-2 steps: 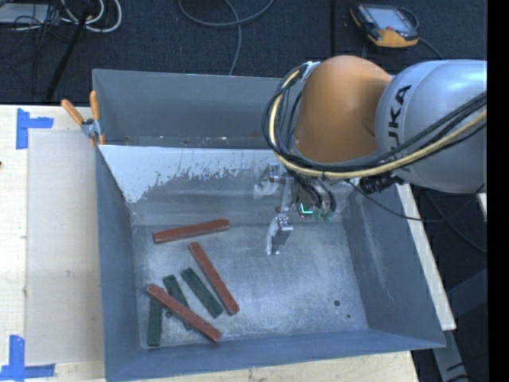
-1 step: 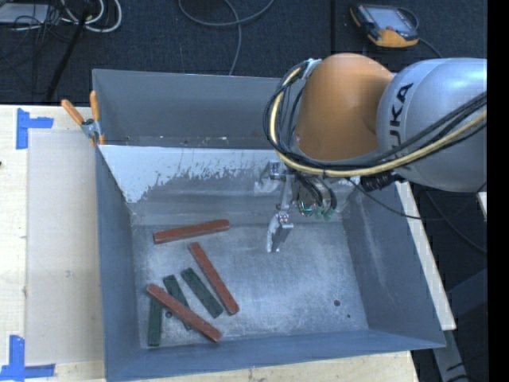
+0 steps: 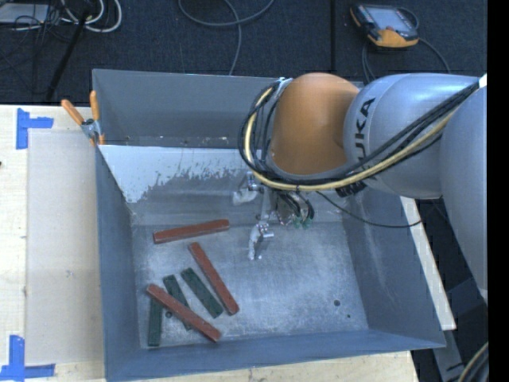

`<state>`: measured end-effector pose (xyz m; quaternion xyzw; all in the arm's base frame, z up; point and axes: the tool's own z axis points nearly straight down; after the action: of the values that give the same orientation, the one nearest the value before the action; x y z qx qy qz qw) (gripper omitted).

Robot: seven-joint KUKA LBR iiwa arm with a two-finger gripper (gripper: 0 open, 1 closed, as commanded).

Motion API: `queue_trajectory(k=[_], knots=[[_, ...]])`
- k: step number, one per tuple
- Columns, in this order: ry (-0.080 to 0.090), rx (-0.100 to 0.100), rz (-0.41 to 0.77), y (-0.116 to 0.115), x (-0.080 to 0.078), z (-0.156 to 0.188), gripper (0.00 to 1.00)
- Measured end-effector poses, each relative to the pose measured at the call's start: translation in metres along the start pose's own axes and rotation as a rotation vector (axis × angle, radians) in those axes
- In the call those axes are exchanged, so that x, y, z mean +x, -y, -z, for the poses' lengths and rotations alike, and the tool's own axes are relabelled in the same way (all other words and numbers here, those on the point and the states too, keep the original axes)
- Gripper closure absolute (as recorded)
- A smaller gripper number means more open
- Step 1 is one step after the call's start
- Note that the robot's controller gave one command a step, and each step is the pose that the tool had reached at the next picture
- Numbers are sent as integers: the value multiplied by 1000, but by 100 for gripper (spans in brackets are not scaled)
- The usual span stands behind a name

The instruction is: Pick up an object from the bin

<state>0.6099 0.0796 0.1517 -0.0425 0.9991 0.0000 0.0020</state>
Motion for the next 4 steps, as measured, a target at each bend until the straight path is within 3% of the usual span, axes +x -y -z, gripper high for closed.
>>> queue_trajectory(k=[1, 2, 3, 4], knots=[[-3, -2, -61, -1, -9, -74, 100], [-3, -1, -62, 0, -8, -76, 0], [-3, -1, -62, 0, -8, -76, 0], [7, -1, -135, -22, -18, -75, 100]])
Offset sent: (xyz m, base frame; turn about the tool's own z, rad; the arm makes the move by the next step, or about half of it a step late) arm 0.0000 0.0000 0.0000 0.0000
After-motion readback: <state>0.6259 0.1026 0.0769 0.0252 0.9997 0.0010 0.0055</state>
